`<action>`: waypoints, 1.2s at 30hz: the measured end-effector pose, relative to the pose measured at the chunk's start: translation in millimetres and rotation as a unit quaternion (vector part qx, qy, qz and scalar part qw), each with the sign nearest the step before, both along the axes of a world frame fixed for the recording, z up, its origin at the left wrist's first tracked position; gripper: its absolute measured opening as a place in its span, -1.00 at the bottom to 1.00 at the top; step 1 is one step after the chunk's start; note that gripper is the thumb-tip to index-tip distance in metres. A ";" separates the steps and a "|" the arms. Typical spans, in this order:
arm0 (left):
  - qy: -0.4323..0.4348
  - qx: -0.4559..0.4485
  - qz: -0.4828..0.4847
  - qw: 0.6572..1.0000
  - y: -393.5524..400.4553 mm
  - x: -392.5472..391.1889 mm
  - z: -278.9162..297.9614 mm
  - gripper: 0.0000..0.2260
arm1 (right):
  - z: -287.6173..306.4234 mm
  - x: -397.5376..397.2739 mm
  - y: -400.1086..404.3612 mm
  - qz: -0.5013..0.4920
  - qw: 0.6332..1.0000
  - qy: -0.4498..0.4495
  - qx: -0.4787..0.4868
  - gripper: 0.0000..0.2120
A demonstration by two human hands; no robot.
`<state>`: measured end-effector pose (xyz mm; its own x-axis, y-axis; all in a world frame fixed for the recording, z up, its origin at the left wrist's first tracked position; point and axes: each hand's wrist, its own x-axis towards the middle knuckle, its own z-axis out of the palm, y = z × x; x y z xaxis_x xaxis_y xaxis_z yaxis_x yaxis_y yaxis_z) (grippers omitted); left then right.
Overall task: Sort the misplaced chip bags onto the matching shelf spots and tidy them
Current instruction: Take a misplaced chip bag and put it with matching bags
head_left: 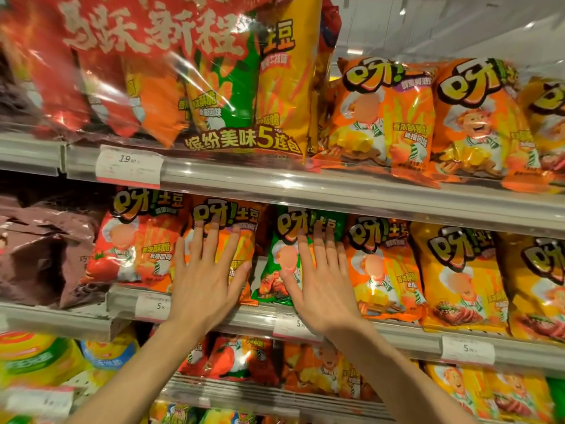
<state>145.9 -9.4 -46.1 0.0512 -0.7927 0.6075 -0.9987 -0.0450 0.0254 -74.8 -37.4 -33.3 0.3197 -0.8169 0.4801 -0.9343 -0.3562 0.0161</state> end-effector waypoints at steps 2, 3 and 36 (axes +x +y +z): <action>0.006 -0.006 0.000 1.000 -2.6 -0.9 -1.9 -0.41 | -1.0 1.7 -0.2 -0.002 1.000 -0.002 -0.001 -0.27; 0.009 -0.009 -0.002 1.000 -3.9 -0.9 -2.2 -0.41 | -1.4 2.1 -0.4 -0.002 1.000 -0.002 0.000 -0.28; 0.083 -0.022 -0.058 0.995 5.8 3.5 -3.9 -0.39 | 4.0 11.5 5.6 0.016 0.998 -0.060 0.000 -0.28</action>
